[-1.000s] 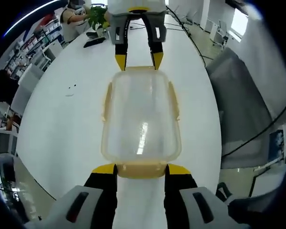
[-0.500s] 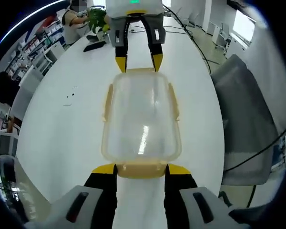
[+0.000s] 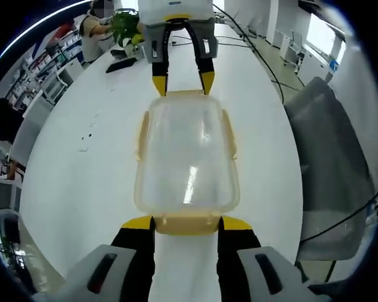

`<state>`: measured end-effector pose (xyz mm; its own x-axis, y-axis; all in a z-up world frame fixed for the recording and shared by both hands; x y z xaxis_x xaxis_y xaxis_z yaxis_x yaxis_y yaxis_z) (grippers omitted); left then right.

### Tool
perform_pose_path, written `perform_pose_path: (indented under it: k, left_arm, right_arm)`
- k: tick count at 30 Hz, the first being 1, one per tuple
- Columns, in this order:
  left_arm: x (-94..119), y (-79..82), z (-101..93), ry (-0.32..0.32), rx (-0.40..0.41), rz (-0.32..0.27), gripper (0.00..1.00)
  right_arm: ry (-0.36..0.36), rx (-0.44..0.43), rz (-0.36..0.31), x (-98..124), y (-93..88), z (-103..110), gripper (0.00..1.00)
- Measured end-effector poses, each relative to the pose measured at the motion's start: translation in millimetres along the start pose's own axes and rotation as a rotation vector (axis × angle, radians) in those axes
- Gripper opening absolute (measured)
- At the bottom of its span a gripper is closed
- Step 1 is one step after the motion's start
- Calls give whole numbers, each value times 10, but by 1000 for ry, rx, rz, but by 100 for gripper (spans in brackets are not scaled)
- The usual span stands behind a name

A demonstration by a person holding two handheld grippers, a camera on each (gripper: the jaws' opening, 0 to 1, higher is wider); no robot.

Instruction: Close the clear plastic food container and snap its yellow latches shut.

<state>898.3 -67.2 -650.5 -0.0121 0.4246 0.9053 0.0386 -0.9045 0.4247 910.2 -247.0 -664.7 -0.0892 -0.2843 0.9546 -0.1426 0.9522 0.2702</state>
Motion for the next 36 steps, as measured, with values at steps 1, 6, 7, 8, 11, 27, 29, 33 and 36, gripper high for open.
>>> perform_pose_path:
  k: [1,6,7,8,11,27,29,33,36]
  left_arm:
    - [-19,16,4,-1,0,-1,32]
    - [-132,113,35,-2,-6,-11,32]
    - [-156,128,39,-3,-7,-10,32]
    - [-178,143,43,-4,-9,-10,32]
    - [-251,206,68,-2,-12,-14,32]
    - [-650,429,178,-1,-50,-26,32]
    - [-684,436,172,-2,-59,-20,32]
    - [-707,481,177,-4,-58,-36,32]
    - [-726,491,157,-11,-61,-31,32]
  right_arm:
    - [1,0,1,1,-24,0,36]
    - [2,-7,10,0,-157,2,36]
    - [2,-7,13,1,-189,2,36]
    - [4,-7,16,2,-212,5,36]
    - [-2,-4,27,4,-306,0,36]
    - [-15,-43,67,-88,-733,-25,36]
    - [-13,-48,70,-97,-754,-17,36]
    - [-18,-48,84,-123,-833,-27,36]
    - [-12,-49,86,-122,-844,-13,36]
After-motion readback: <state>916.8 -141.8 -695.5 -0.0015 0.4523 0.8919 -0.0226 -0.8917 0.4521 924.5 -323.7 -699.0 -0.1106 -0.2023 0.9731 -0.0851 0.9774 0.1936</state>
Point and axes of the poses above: the point that each gripper's makers call its tool centre point, and the gripper's own axes: x roughly backward along the fingers, z roughly to its left, y roughly out of its top, the point moved 3 cm from there along x, roughly backward along the fingers, and after that the axes turned 7 degrees about -y, right-handed, at the moved point
